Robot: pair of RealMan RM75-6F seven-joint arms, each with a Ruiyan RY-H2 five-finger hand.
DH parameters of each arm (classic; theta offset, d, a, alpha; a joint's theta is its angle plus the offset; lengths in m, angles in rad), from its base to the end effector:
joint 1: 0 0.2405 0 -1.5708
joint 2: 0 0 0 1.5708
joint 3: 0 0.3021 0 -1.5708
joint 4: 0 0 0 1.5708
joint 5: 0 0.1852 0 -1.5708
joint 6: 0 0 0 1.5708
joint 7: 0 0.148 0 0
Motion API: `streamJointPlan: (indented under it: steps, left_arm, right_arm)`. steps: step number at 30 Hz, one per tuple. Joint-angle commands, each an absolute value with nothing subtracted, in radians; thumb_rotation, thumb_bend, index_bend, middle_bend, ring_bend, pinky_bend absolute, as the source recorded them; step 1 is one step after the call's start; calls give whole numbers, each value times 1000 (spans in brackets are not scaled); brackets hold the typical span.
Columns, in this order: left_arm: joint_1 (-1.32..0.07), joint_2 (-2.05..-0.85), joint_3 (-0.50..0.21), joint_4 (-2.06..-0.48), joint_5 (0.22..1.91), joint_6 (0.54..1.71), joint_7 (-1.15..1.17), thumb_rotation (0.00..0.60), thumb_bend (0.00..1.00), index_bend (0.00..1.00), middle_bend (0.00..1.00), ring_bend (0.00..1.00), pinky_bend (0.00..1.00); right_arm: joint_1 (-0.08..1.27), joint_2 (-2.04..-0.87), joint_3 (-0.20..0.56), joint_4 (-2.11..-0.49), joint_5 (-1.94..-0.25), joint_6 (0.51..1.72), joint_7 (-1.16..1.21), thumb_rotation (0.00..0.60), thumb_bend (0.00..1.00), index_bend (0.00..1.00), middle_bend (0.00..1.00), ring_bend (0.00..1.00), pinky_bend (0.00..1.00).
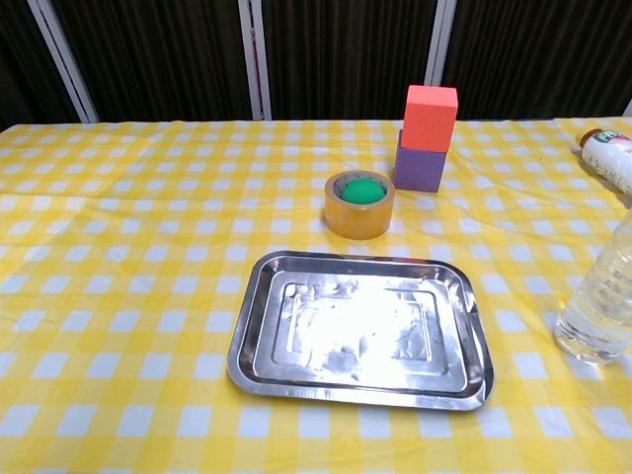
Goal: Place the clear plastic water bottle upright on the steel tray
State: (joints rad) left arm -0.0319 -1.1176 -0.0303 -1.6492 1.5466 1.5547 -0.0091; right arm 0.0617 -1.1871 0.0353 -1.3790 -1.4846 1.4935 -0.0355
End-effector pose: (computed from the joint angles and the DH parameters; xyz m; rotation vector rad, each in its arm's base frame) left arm -0.3365 0.1644 0.2036 -1.3518 -0.9140 -0.9565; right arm -0.3856 -0.1778 0.2005 1.4048 -0.7720 0.7265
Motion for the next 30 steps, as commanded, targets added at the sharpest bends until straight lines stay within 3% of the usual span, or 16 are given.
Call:
streamJointPlan:
  steps: [1,19,26,30]
  left_arm:
    - [-33,-1119,-28,-1649,1545,1550,-1,600,147,150,0,0,0]
    - [-38,-1115,-17,-1667,1534,1523,30,600,147,150,5,0,0]
    - [-20,-1111,-4,-1689,1544,1545,52,600,146,150,9,0,0]
    - [-22,-1115,-5,-1690,1528,1531,66,600,146,150,9,0,0]
  right_arm:
    - [63,-1186,37,-1382,-1484,1490,-40,600,125,82,32,0,0]
    - [59,-1177,30,-1410,-1492,1472,-30,600,125,86,32,0,0]
    - [85,-1186,12,-1422,-1503,1402,4,600,125,88,44,0,0]
    - [139,-1158,-18,-1497,-1519,1267,203,600,125,88,44,0,0]
